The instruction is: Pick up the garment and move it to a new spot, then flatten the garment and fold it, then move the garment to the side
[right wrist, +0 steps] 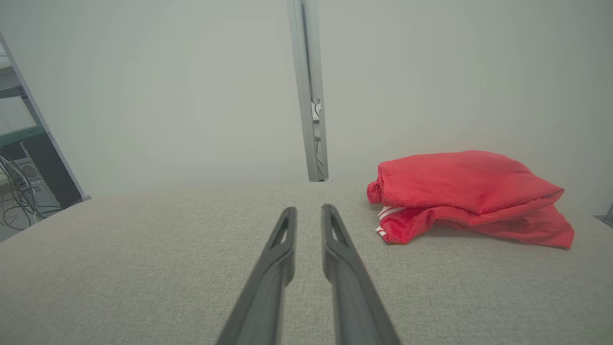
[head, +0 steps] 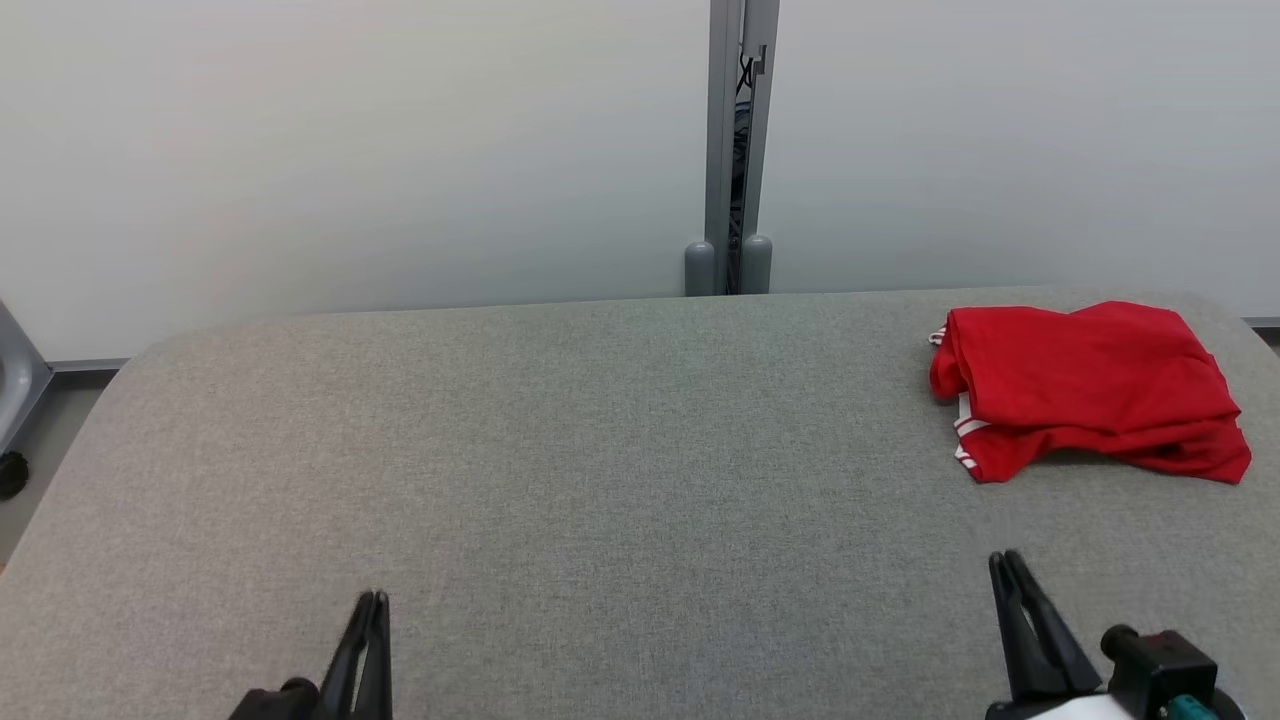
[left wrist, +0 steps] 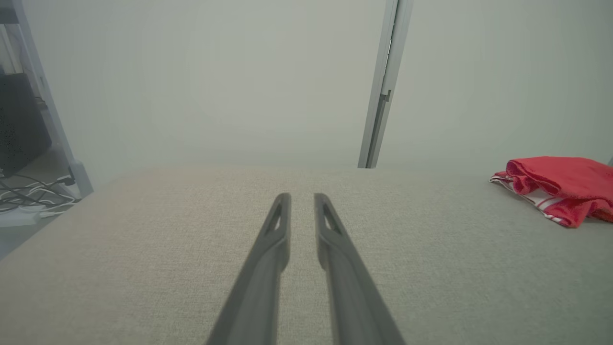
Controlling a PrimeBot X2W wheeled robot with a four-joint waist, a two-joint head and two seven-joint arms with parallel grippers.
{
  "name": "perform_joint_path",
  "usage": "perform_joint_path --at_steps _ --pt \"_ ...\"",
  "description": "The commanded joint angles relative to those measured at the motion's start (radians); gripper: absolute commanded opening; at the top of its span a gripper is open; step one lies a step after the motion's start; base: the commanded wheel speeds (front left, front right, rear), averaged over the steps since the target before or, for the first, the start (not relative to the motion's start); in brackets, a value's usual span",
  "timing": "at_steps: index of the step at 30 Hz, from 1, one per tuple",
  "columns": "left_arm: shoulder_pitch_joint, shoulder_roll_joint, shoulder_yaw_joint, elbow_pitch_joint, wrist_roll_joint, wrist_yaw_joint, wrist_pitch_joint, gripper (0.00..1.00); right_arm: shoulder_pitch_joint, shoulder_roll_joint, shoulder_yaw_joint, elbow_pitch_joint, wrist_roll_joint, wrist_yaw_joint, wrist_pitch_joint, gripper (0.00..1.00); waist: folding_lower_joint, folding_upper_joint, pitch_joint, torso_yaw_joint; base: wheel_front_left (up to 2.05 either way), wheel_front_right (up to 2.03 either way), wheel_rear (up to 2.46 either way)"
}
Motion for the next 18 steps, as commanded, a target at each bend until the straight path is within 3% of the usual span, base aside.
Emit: perform_joint_path --at_steps 1,18 --pt "0.002 0.000 0.000 0.004 -0.003 0.000 0.001 0.00 0.002 0.000 0.000 0.004 0.004 0.000 0.001 0.00 0.0000 -0.0001 0.000 0.000 0.00 0.00 0.00" --pt "-0.084 0.001 0.001 0.054 -0.314 -0.032 0.056 0.00 -0.042 0.001 -0.092 0.025 0.299 0.000 0.104 0.00 0.0000 -0.0001 0.014 -0.001 0.00 0.00 0.00"
